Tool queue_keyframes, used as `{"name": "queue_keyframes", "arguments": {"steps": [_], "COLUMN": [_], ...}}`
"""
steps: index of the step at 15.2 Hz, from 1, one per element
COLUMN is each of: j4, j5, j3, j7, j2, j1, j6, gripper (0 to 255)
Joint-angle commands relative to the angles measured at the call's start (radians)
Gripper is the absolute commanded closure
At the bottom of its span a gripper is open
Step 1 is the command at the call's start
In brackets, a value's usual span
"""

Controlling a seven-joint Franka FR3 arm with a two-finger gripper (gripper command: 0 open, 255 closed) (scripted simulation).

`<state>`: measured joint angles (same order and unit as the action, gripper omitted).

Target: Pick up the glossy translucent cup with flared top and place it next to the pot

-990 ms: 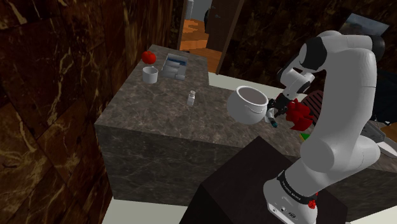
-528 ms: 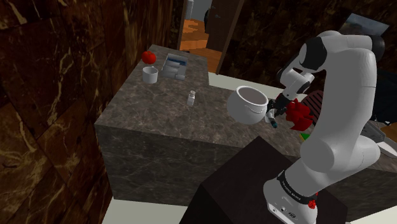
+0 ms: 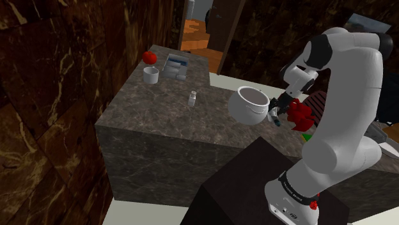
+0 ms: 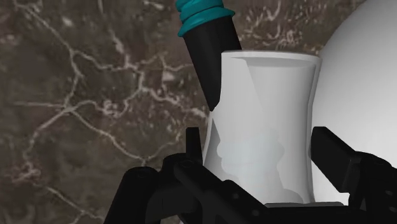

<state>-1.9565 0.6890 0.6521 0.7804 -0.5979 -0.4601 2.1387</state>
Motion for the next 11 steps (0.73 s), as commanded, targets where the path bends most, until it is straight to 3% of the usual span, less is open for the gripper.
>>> {"name": "queue_keyframes", "arguments": {"steps": [1,11], "j4": [-0.003,0.0], "j5": [-0.017,-0.098], "j3": [0.012,0.067], "j7": [-0.012,-0.074], "j2": [0.022,0.12], "j1": [0.009,0.049], "j6": [-0.014,-0.088], "gripper": [255,255]}}
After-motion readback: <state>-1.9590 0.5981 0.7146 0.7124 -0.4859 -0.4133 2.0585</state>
